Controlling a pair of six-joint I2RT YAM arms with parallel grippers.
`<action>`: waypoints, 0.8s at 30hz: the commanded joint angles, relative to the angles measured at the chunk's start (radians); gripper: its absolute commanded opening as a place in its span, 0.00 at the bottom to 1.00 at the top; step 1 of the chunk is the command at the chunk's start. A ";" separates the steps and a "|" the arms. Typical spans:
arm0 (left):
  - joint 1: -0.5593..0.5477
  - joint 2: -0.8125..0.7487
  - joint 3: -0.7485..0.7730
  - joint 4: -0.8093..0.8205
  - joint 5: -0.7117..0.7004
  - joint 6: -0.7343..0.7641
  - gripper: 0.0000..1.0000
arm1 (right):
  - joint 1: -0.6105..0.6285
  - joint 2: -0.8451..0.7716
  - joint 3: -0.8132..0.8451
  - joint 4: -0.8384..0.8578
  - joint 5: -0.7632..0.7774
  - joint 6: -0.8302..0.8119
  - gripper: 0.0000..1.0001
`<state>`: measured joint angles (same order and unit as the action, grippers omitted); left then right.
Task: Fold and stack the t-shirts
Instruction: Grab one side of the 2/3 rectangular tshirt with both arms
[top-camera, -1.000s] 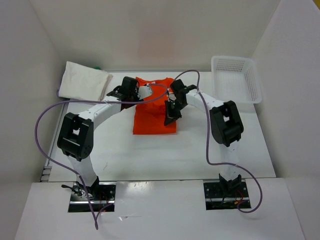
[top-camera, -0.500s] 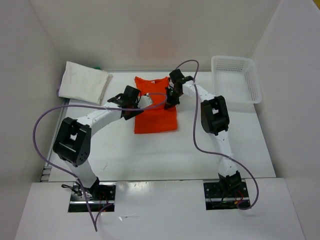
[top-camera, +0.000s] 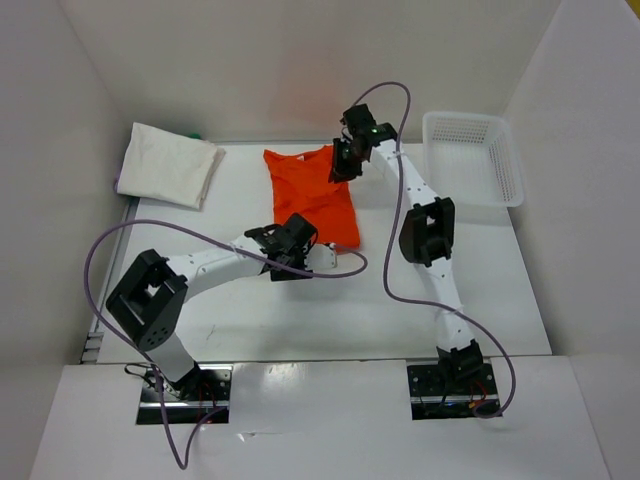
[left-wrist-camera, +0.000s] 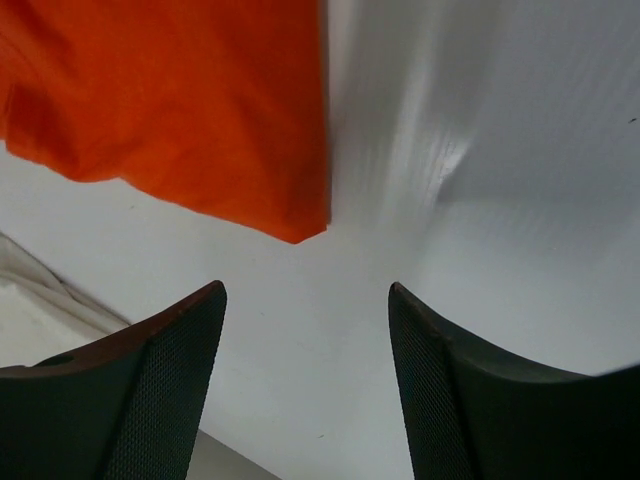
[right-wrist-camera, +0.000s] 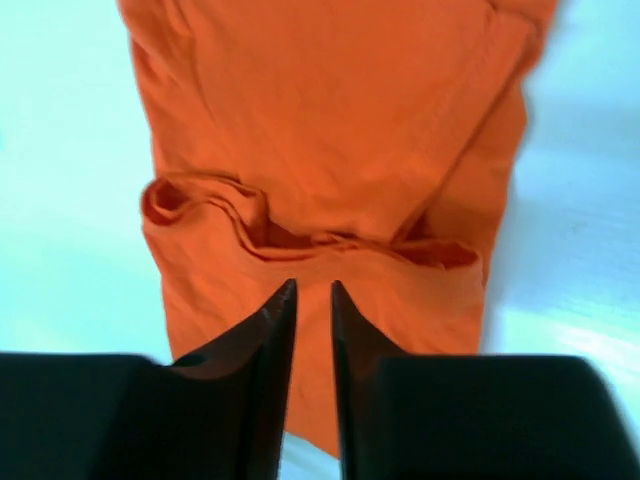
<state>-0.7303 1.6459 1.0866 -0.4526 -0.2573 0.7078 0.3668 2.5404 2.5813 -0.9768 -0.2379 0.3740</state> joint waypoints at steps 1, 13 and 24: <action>-0.006 0.026 -0.005 0.020 0.029 0.028 0.74 | 0.001 -0.118 -0.074 -0.094 0.041 -0.032 0.28; -0.006 0.118 -0.053 0.120 0.033 0.061 0.78 | -0.078 -0.614 -1.039 0.150 -0.032 -0.063 0.72; 0.065 0.195 -0.065 0.184 -0.031 0.072 0.78 | -0.057 -0.594 -1.188 0.349 -0.104 0.081 0.79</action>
<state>-0.6971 1.7676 1.0161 -0.2424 -0.3065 0.7879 0.3019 1.9457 1.3869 -0.7624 -0.3092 0.3874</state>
